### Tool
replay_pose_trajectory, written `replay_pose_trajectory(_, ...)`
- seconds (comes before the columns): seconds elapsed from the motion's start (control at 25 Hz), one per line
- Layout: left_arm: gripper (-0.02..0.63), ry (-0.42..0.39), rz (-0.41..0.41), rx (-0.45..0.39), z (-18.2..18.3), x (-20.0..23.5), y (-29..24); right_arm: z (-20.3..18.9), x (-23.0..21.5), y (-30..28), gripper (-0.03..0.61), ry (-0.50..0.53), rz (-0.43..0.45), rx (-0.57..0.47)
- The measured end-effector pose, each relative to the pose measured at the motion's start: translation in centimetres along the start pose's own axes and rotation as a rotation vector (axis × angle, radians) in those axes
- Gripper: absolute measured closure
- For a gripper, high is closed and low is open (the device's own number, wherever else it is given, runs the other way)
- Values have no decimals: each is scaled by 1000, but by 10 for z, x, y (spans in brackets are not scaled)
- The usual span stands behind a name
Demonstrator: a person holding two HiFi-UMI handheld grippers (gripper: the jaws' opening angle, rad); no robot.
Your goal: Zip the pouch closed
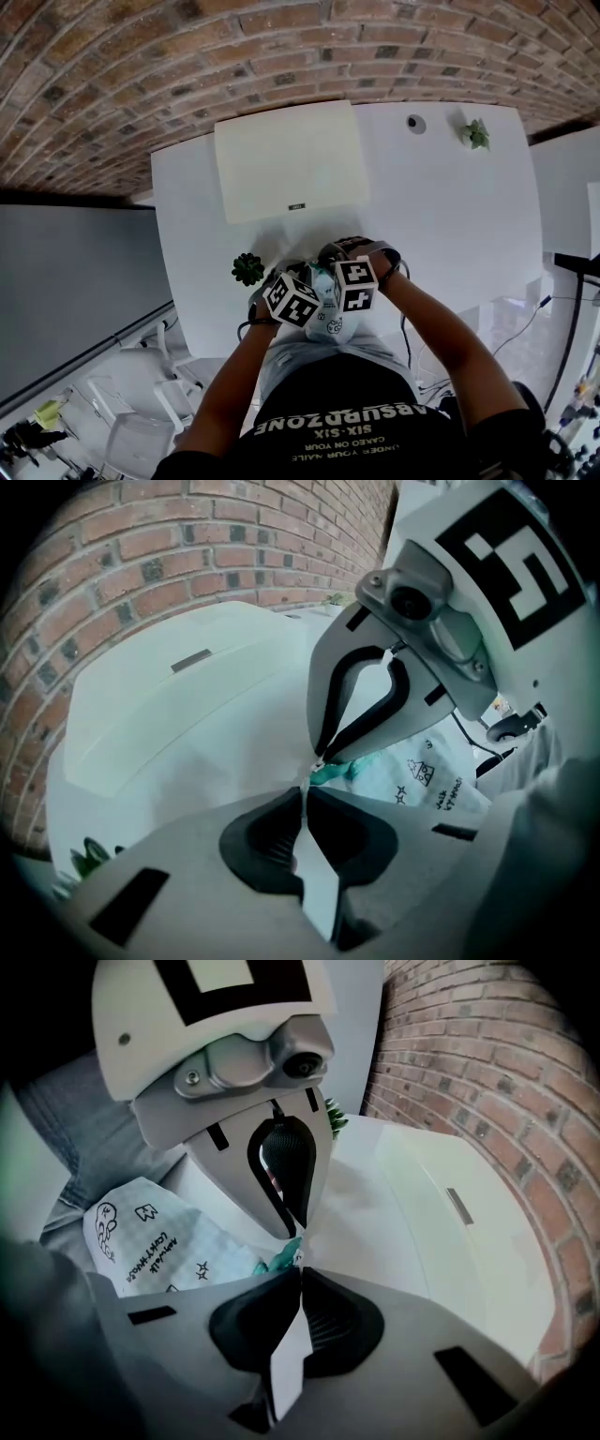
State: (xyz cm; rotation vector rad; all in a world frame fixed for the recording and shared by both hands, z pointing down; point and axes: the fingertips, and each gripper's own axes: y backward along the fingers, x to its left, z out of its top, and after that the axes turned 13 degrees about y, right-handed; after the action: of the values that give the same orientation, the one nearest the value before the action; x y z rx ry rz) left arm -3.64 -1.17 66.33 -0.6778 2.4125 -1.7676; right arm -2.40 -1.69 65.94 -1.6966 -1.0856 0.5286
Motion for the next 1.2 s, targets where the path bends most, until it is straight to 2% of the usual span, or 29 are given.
replay_pose_trajectory(0.16,592,45,-9,-13,1,1,0,-1,0,1,574,-34,-32,-17)
replay_pose_trajectory(0.4,592,39,10,-36,1,1,1,1,2,6,577,-44,-28,-40)
replay_pose_trajectory(0.64,592,43,1,-29,1,1,1,0,3,14,577,-39,0,-47)
replay_pose_trajectory(1.2,592,51,-5,-12,1,1,-1,-2,6,21,577,-4,1,-34)
